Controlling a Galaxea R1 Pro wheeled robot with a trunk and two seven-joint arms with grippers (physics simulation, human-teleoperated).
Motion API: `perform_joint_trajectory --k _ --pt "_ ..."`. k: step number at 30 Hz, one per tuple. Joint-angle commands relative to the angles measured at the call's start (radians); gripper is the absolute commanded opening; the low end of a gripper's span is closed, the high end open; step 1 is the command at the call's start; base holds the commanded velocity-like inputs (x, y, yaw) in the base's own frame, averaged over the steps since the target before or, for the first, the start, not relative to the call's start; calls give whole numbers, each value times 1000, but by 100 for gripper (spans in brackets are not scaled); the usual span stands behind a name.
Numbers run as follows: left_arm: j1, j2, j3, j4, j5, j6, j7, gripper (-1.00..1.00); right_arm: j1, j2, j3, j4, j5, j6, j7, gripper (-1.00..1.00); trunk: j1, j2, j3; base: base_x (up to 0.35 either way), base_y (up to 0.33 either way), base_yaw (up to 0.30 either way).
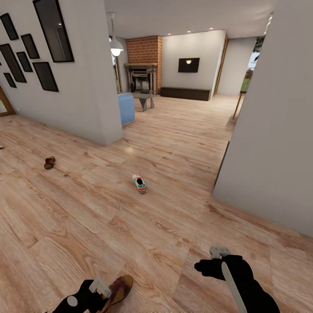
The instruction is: Pick up the two gym shoes and the two sandals from the corridor floor and place them onto the hallstand (shoe rack) in the corridor, making sure they are on the rack and not on the floor. Arrange them so the two gym shoes are next to each other and the two sandals are next to each other.
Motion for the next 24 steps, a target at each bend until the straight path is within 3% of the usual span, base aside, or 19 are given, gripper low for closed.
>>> perform_joint_trajectory --k 1,6,16,24 --pt "0 5 0 -2 -10 1 -15 100 0 0 0 -1 -1 4 1 100 4 -8 -6 0 0 0" --pt "0 25 -1 -3 -10 1 -71 100 0 0 0 -1 -1 4 1 100 23 -43 -30 0 0 0" --pt "0 28 -1 -4 -11 1 -82 100 0 0 0 -2 -1 4 1 100 61 -113 -78 0 0 0" --pt "-2 29 -1 -6 -11 1 -84 100 0 0 0 -1 -1 4 1 100 65 -115 -122 0 0 0"
